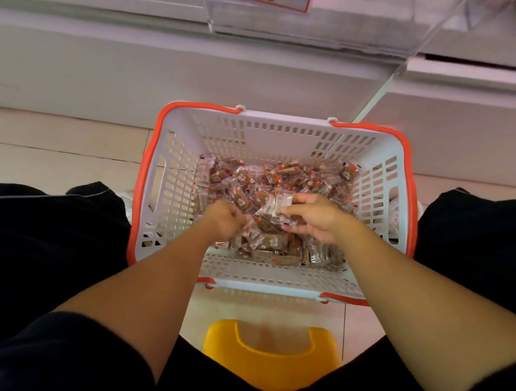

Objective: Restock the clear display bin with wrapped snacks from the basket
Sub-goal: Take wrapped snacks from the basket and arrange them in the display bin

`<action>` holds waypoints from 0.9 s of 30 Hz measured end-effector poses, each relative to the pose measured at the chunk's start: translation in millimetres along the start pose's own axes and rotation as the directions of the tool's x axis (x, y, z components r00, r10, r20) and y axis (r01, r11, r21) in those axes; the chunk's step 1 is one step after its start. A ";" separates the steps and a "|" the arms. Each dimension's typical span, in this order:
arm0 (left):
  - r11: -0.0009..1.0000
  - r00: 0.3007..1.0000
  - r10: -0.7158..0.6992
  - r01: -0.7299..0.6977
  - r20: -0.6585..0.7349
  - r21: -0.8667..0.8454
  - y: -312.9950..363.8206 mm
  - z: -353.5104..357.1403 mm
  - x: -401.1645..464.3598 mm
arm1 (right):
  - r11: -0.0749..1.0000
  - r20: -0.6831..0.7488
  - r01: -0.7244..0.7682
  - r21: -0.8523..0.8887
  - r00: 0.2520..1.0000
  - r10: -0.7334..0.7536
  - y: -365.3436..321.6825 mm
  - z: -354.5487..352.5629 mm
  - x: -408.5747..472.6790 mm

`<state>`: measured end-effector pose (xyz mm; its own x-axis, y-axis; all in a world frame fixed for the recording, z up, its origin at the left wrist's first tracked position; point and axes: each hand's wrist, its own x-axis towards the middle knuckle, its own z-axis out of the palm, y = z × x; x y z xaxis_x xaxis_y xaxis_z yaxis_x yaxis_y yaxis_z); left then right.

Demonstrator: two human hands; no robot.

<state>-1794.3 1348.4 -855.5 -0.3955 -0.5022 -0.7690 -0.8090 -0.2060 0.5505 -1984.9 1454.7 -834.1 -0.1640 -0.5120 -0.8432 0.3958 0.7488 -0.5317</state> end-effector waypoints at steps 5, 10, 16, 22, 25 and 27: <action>0.793 0.996 -0.078 0.095 0.053 -0.602 23.4 -5.7 1.9 | 0.995 0.043 -0.006 0.100 0.999 0.002 -27.9 -4.2 -6.6; 0.651 0.990 -0.045 0.130 0.133 -0.748 33.3 -1.6 4.6 | 0.925 0.126 -0.061 0.375 0.992 0.015 -27.3 1.7 -14.1; 0.663 0.959 -0.056 0.244 0.278 -0.707 38.0 2.2 -2.1 | 0.997 0.162 0.074 0.018 0.984 -0.076 -36.5 9.6 -18.9; 0.582 0.944 -0.066 0.300 0.324 -0.756 50.4 0.6 -7.2 | 0.986 0.122 0.162 -0.041 0.980 -0.156 -38.5 15.7 -19.4; 0.587 0.942 -0.014 0.279 0.335 -0.760 57.0 2.1 -10.8 | 0.961 0.088 0.240 -0.141 0.969 -0.229 -38.2 16.8 -21.8; 0.595 0.944 0.001 0.265 0.331 -0.758 59.4 1.4 -13.9 | 0.936 0.037 0.303 -0.178 0.953 -0.301 -38.8 16.1 -21.6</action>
<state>-1837.5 1344.3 -812.6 -0.5180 -0.1962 -0.8326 -0.2569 -0.8927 0.3702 -1982.2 1429.9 -794.0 -0.2423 -0.7287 -0.6406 0.1605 0.6210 -0.7672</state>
